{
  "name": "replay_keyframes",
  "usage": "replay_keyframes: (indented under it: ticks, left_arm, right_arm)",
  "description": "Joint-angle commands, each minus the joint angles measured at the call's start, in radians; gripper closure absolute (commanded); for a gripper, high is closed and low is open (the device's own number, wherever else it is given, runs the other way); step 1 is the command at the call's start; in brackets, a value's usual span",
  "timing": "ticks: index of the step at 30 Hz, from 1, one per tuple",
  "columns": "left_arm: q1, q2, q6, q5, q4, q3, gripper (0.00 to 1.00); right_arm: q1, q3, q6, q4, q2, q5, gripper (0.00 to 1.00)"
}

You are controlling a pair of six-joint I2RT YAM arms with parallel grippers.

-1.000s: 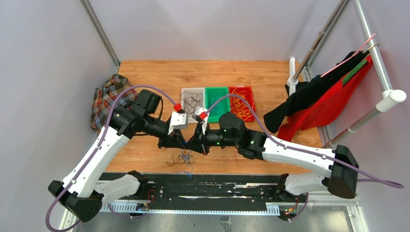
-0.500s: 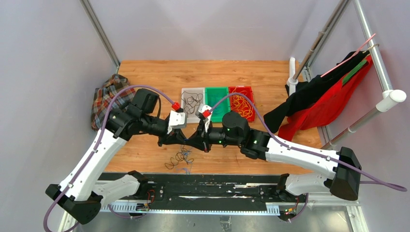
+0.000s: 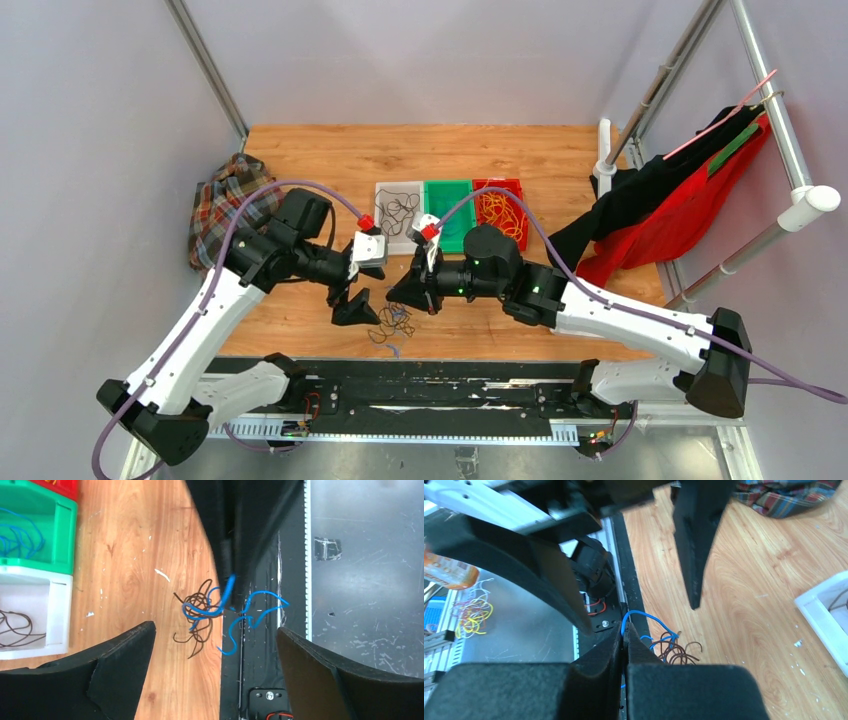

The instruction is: Untangle the cables

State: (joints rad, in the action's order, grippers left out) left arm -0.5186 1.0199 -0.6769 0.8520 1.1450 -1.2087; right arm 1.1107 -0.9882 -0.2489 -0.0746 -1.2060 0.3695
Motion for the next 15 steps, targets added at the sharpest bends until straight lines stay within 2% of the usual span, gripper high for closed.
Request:
replay_keyframes:
  ticks: [1,5,8,12,15]
  left_arm:
    - [0.0,-0.053,0.099,-0.037,-0.151,0.074,0.05]
    - [-0.003,-0.184,0.287,-0.043,-0.403,0.211,0.11]
    - [-0.008,-0.243,0.376,-0.063,-0.505,0.264,0.19]
    - [-0.008,-0.249,0.434,0.017,-0.526,0.275,0.35]
    - [-0.008,-0.245,0.4,0.066,-0.488,0.275,0.49]
  right_arm:
    - [-0.011,-0.059,-0.028,0.001,0.014,0.083,0.99]
    - [-0.014,-0.049,-0.066,-0.046,0.006,0.163,0.99]
    - [-0.014,-0.067,-0.07,-0.03,-0.007,0.18,0.99]
    - [-0.014,-0.082,-0.08,-0.033,-0.011,0.169,0.99]
    - [-0.014,-0.099,-0.128,-0.068,-0.015,0.179,0.99]
